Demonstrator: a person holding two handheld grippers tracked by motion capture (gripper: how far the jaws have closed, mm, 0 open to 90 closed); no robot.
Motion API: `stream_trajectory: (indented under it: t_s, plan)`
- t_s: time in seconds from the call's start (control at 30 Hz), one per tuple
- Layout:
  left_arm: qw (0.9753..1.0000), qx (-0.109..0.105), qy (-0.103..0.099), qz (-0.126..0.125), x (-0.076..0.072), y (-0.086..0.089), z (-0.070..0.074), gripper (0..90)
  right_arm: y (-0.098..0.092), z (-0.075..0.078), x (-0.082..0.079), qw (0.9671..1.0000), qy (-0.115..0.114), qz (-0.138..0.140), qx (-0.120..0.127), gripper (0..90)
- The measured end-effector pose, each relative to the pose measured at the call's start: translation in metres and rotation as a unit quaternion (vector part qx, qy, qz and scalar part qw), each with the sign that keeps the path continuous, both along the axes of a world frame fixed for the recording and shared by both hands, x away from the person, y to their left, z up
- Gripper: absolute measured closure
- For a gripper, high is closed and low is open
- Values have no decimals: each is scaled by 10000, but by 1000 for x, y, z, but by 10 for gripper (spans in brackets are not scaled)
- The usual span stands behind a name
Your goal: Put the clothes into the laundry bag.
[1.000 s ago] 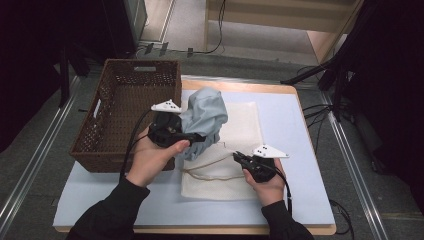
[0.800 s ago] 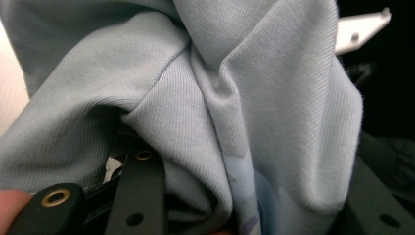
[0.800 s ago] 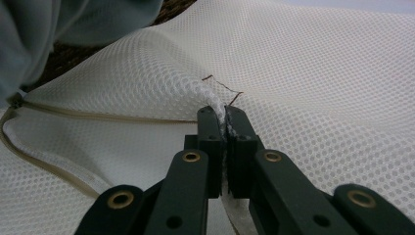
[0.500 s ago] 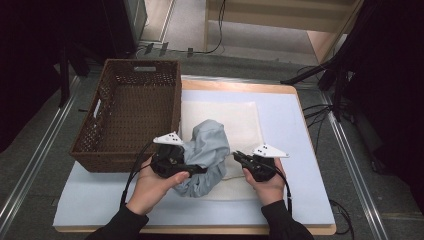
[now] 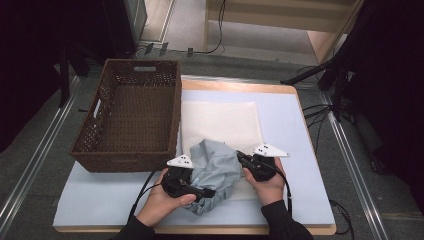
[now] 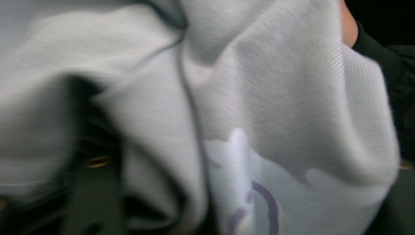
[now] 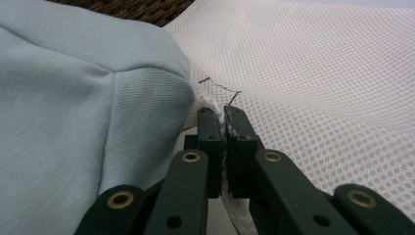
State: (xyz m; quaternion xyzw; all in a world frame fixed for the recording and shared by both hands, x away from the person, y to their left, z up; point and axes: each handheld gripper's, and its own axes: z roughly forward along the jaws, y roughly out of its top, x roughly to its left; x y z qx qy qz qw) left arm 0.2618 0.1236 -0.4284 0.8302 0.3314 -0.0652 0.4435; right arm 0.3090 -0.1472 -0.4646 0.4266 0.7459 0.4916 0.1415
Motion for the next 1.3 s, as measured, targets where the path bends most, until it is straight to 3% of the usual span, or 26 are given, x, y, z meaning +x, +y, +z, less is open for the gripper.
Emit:
stream_trajectory:
  t_s: [0.1,0.23,0.37,0.47,0.6,0.7,0.8,0.87,0.97,1.13,1.23,1.3]
  plan:
    - [9999,76,-97,85,1,1,8,199,-1,1,0,10000,-4,-2,53,876]
    - [9998,-8,-186,98,3,-1,13,221,-3,2,0,9999,13,-20,117,876]
    - [9995,127,-85,-293,-2,-10,6,416,-5,3,1,9998,11,-42,177,876]
    - [9976,334,-114,-601,-8,-20,0,416,-5,3,1,9998,25,-52,183,876]
    - [9987,249,-99,-424,-9,-16,4,180,-5,3,0,9998,19,-49,187,876]
    - [9995,75,-174,-241,-10,-3,13,105,-5,3,0,9999,1,-42,163,876]
    - [9994,-174,-303,79,-10,12,22,91,-6,3,1,9998,8,-70,182,876]
    - [9976,-382,-454,368,-7,21,27,98,-7,3,1,9998,-6,-77,181,876]
    - [9955,-600,-491,544,-2,19,26,183,-7,3,1,9998,-21,-68,171,876]
    - [9992,-170,-111,340,8,-16,3,396,-7,5,0,9998,-32,-65,168,876]
    - [9993,317,11,218,9,-37,-14,500,-5,7,-1,9998,-59,-40,176,876]
    - [9988,450,2,179,10,-45,-21,572,-3,7,-2,9999,-75,-9,141,876]
